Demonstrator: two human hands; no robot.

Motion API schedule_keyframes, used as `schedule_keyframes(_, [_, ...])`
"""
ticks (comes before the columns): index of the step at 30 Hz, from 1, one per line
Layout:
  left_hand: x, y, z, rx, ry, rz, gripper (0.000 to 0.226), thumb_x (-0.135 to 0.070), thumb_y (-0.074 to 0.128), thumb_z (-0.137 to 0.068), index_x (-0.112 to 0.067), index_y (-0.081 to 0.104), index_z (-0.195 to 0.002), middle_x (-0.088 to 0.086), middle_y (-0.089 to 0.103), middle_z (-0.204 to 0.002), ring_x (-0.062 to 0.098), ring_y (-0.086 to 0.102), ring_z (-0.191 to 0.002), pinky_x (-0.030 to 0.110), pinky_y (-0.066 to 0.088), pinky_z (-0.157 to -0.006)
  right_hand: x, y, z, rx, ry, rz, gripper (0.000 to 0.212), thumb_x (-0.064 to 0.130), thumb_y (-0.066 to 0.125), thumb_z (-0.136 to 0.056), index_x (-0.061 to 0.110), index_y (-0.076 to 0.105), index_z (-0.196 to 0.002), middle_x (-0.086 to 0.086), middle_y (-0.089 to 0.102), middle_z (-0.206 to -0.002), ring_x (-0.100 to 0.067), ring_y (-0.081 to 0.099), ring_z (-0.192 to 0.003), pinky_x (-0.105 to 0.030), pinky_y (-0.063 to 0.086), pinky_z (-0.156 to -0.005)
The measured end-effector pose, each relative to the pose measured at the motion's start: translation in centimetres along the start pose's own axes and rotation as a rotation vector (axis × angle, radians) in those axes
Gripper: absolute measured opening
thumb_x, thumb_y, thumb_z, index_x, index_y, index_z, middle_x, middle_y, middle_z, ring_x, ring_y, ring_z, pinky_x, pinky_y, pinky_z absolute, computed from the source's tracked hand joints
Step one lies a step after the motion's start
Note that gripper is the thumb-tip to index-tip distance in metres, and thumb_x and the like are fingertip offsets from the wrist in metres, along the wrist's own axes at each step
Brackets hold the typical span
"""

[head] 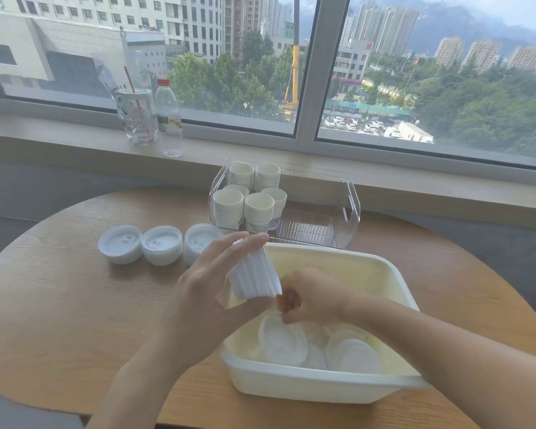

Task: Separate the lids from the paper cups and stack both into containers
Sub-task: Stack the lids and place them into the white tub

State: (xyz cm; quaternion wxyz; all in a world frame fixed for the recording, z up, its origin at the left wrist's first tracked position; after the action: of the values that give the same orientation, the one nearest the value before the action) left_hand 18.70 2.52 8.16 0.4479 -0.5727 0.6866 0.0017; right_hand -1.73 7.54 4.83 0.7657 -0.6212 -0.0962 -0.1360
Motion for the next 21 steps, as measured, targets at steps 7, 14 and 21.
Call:
schedule_keyframes(7, [0.1,-0.1,0.2,-0.005,-0.003,0.002,0.072,-0.05,0.079,-0.08,-0.044,0.052,-0.147,-0.015,0.055,-0.146,0.012,0.052,-0.139,0.021,0.041,-0.108,0.3,-1.3,0.6,-0.065,-0.039,-0.005,0.021,0.006,0.072,-0.082,0.019,0.075,-0.098,0.008,0.079,-0.092,-0.003,0.071,-0.082,-0.004,0.042,-0.072])
schedule_keyframes(14, [0.2,0.0,0.2,-0.002,-0.02,-0.008,0.076,-0.043,0.085,-0.078,-0.048,0.051,-0.146,-0.015,0.055,-0.147,0.013,0.05,-0.142,0.025,0.043,-0.11,0.8,-3.3,2.3,-0.188,-0.072,0.012,0.023,0.006,0.068,-0.089,0.025,0.07,-0.102,0.018,0.073,-0.1,-0.004,0.07,-0.079,-0.002,0.038,-0.071])
schedule_keyframes(21, [-0.1,-0.3,0.1,-0.001,-0.03,-0.021,0.074,-0.053,0.08,-0.078,-0.05,0.05,-0.146,-0.016,0.055,-0.148,0.013,0.05,-0.142,0.021,0.04,-0.109,-0.4,-5.7,4.5,-0.38,-0.036,-0.223,0.03,0.001,0.071,-0.089,0.029,0.064,-0.097,0.02,0.072,-0.095,-0.009,0.069,-0.077,-0.012,0.047,-0.069])
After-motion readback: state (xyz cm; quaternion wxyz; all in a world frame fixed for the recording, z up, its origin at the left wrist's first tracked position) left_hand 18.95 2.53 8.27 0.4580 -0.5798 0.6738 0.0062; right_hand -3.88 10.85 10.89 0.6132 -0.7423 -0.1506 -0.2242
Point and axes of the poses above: each hand's wrist, its own z-axis away from the middle knuckle, its own y-axis out of the palm, x = y × z, the point moved 4 cm from there along -z, towards the middle knuckle
